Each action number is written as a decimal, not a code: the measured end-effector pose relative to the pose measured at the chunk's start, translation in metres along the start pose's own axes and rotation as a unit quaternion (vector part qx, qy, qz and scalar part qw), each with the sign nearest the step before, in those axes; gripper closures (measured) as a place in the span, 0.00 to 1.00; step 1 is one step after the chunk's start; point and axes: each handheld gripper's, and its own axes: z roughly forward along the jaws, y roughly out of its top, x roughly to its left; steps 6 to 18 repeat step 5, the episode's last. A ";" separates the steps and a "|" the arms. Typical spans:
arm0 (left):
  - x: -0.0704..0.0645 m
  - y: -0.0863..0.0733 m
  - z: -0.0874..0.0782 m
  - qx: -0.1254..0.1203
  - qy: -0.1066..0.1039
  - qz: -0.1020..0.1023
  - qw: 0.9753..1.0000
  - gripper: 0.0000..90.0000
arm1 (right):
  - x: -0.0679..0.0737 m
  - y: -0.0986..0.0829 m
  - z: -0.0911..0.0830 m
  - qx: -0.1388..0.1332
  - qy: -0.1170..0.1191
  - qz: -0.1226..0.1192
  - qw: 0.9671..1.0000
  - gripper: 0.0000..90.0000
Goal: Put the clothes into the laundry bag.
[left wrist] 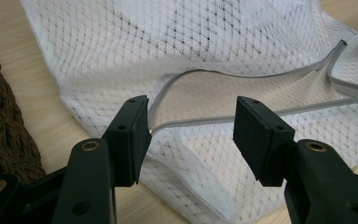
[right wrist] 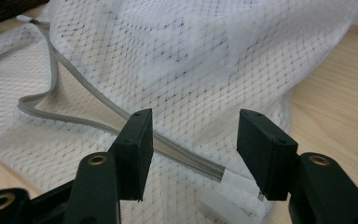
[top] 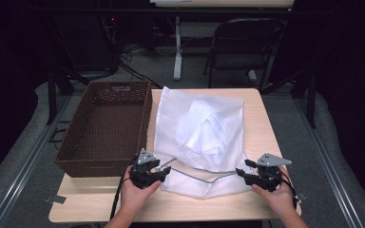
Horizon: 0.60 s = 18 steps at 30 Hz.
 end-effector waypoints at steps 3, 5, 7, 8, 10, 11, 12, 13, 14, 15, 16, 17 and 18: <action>0.001 0.000 0.000 0.004 0.000 0.002 1.000 0.50 | -0.001 0.000 -0.001 -0.002 -0.002 -0.001 1.000 0.51; 0.002 0.001 0.000 0.007 -0.003 0.012 1.000 0.50 | 0.000 0.001 -0.002 -0.007 -0.002 0.000 1.000 0.51; 0.002 0.001 0.000 0.007 -0.003 0.012 1.000 0.50 | 0.000 0.001 -0.002 -0.007 -0.002 0.000 1.000 0.51; 0.002 0.001 0.000 0.007 -0.003 0.012 1.000 0.50 | 0.000 0.001 -0.002 -0.007 -0.002 0.000 1.000 0.51; 0.002 0.001 0.000 0.007 -0.003 0.012 1.000 0.50 | 0.000 0.001 -0.002 -0.007 -0.002 0.000 1.000 0.51; 0.002 0.001 0.000 0.007 -0.003 0.012 1.000 0.50 | 0.000 0.001 -0.002 -0.007 -0.002 0.000 1.000 0.51; 0.002 0.001 0.000 0.007 -0.003 0.012 1.000 0.50 | 0.000 0.001 -0.002 -0.007 -0.002 0.000 1.000 0.51; 0.002 0.001 0.000 0.007 -0.003 0.012 1.000 0.50 | 0.000 0.001 -0.002 -0.007 -0.002 0.000 1.000 0.51; 0.002 0.001 0.000 0.007 -0.003 0.012 1.000 0.50 | 0.000 0.001 -0.002 -0.007 -0.002 0.000 1.000 0.51; 0.002 0.001 0.000 0.007 -0.003 0.012 1.000 0.50 | 0.000 0.001 -0.002 -0.007 -0.002 0.000 1.000 0.51; 0.002 0.001 0.000 0.007 -0.003 0.012 1.000 0.50 | 0.000 0.001 -0.002 -0.007 -0.002 0.000 1.000 0.51; 0.002 0.001 0.000 0.007 -0.003 0.012 1.000 0.50 | 0.000 0.001 -0.002 -0.007 -0.002 0.000 1.000 0.51; 0.002 0.001 0.000 0.007 -0.003 0.012 1.000 0.50 | 0.000 0.001 -0.002 -0.007 -0.002 0.000 1.000 0.51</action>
